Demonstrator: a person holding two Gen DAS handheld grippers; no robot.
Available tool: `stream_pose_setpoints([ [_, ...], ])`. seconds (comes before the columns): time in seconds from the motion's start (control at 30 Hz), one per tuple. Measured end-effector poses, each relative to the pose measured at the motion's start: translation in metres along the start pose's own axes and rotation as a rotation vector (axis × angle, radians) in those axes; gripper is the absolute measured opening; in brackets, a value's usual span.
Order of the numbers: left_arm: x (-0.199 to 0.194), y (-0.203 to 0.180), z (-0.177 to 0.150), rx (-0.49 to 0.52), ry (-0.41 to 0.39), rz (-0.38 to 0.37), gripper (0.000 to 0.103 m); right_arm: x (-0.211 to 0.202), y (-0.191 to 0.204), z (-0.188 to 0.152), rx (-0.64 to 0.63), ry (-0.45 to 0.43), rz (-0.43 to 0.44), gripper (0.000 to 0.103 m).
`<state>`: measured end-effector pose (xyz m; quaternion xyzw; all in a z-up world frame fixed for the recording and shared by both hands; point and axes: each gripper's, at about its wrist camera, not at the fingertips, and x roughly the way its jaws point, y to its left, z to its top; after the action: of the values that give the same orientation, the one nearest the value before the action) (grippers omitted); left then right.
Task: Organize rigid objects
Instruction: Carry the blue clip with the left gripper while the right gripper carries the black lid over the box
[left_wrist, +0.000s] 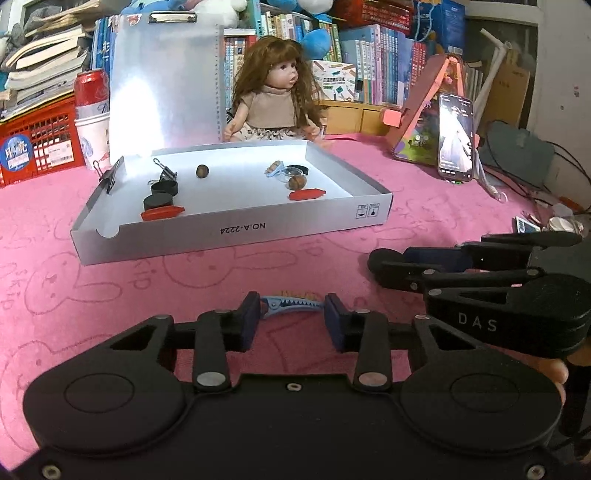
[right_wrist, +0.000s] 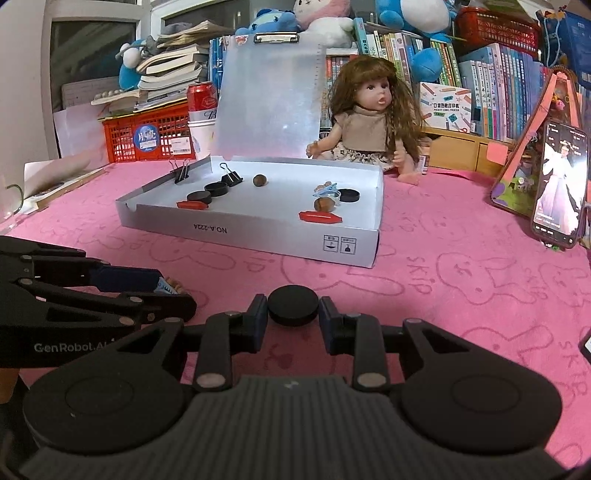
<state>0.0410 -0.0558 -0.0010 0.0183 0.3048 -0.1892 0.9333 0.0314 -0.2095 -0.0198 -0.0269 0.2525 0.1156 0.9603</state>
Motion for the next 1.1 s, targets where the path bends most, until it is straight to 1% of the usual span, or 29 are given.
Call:
stream_pose_setpoints([
  [0.53,-0.009,0.012,0.012,-0.026,-0.025,0.046,0.036,0.002,0.004,0.008,0.018,0.010,0.003,0.036],
  [1.07,-0.011,0.018,0.011,-0.041,-0.034,0.076,0.036,0.008,0.008,0.003,0.045,0.035,-0.001,0.036],
  [1.1,-0.011,0.018,0.012,-0.041,-0.034,0.077,0.036,0.008,0.009,0.003,0.047,0.033,-0.003,0.039],
])
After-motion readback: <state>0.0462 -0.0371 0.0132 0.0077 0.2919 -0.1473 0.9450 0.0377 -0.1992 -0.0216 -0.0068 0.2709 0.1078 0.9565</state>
